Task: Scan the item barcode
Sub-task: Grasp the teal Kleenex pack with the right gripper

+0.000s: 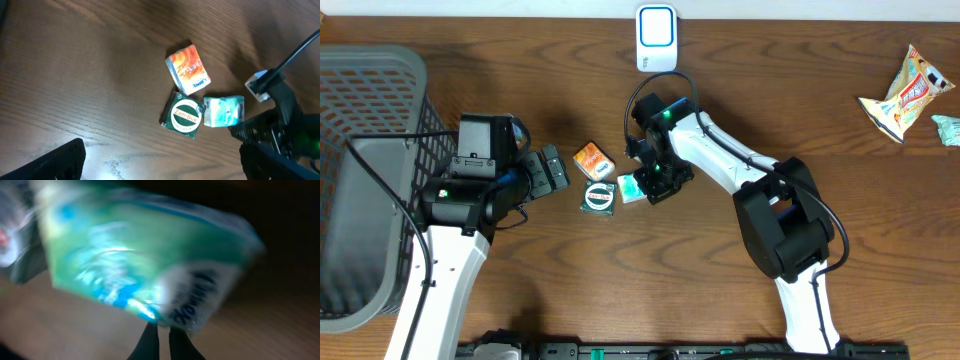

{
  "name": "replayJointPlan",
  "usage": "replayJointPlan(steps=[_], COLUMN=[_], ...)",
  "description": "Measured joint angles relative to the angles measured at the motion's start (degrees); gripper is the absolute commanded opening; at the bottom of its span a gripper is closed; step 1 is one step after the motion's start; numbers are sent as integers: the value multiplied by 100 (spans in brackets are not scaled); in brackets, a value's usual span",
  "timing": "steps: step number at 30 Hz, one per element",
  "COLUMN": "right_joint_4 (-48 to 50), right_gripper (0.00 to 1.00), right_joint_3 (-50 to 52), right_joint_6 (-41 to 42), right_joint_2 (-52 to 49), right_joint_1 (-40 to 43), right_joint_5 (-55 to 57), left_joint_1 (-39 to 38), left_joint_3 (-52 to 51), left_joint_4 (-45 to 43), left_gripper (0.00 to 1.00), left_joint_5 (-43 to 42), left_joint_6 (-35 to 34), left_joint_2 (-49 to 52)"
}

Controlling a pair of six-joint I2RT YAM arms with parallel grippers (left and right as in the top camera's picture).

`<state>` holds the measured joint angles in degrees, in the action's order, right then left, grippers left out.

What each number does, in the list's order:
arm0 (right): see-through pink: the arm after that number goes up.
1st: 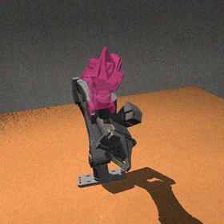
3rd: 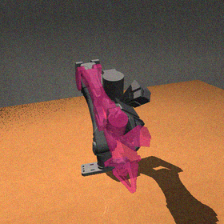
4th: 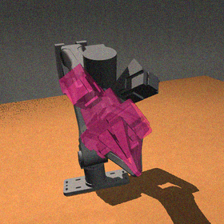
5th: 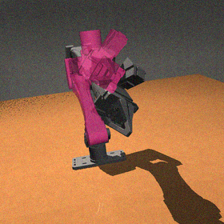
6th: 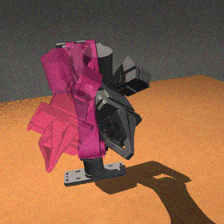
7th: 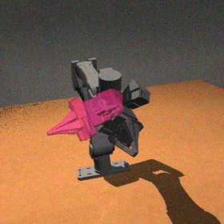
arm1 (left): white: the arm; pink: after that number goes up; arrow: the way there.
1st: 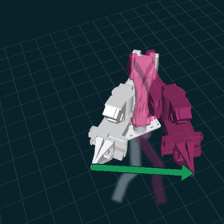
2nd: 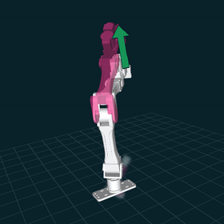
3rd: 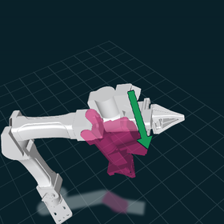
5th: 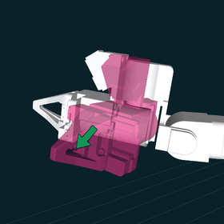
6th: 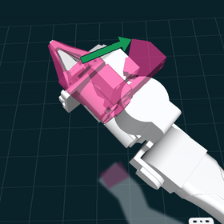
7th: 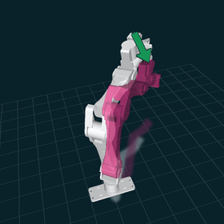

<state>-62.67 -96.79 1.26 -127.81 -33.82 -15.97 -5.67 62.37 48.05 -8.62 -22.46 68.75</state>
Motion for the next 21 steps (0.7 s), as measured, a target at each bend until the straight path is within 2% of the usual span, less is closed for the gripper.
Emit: replayJointPlan(steps=[10,15,16,18,19,20,21], right_joint_4=[1325,1355,1340,1246,1178,1099,992], right_gripper=[6,12,16,36,44,48,59], right_joint_3=[22,-415,-566,-870,-979,-1045,-1075], right_joint_6=[691,970,1001,1091,1106,1143,1141], right_joint_2=[0,0,0,0,0,2,2], right_joint_1=[33,96,105,125,127,129,129], right_joint_5=[1078,1172,1176,1178,1182,1187,1180], left_joint_1=[0,0,0,2,0,0,0], left_joint_3=[0,0,0,0,0,0,0], left_joint_4=[-2,0,-2,-2,0,0,0], left_gripper=[98,98,98,98,98,98,98], left_joint_5=[2,2,2,2,2,0,0], left_joint_6=[0,0,0,0,0,0,0], left_joint_2=[0,0,0,0,0,0,0])
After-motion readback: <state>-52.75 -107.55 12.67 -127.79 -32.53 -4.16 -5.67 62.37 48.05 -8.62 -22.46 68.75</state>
